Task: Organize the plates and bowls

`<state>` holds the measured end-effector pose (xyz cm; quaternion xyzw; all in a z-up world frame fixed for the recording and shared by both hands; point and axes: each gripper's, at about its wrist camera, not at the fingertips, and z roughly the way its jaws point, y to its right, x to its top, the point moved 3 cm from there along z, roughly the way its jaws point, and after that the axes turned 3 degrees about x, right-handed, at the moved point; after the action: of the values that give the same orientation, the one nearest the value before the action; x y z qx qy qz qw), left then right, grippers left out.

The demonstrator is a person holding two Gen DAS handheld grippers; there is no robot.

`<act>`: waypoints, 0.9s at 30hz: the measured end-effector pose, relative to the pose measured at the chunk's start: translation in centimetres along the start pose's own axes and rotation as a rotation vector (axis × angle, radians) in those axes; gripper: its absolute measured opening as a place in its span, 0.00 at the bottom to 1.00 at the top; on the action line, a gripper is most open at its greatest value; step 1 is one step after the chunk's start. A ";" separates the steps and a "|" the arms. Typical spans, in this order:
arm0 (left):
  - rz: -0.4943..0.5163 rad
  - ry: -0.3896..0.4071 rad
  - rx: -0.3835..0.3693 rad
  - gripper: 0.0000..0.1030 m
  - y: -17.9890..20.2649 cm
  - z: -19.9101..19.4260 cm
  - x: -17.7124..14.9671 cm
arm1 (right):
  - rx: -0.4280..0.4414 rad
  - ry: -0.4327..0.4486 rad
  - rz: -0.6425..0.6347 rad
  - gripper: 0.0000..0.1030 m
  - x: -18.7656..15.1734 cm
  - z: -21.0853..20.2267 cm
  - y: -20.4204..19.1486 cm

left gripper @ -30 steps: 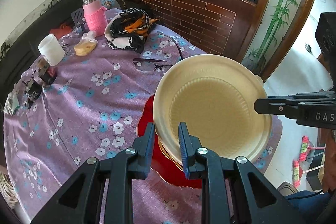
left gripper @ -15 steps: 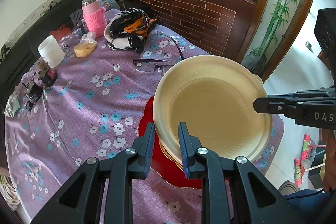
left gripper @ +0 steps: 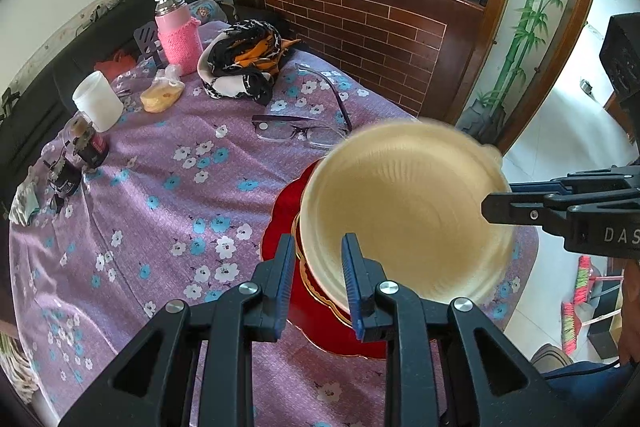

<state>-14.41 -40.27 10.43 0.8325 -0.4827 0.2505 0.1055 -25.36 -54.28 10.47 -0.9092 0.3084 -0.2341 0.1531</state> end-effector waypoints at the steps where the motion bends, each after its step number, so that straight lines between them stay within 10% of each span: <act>1: 0.000 0.001 -0.001 0.22 0.0 0.0 0.0 | -0.001 0.003 -0.002 0.26 0.0 -0.1 -0.1; 27: -0.021 0.040 -0.004 0.45 0.0 -1.9 -0.9 | -0.003 0.078 0.017 0.49 -1.4 -3.0 -0.3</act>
<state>-15.39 -38.82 11.53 0.8322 -0.4721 0.2651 0.1195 -27.72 -53.61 12.65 -0.8970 0.3222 -0.2675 0.1416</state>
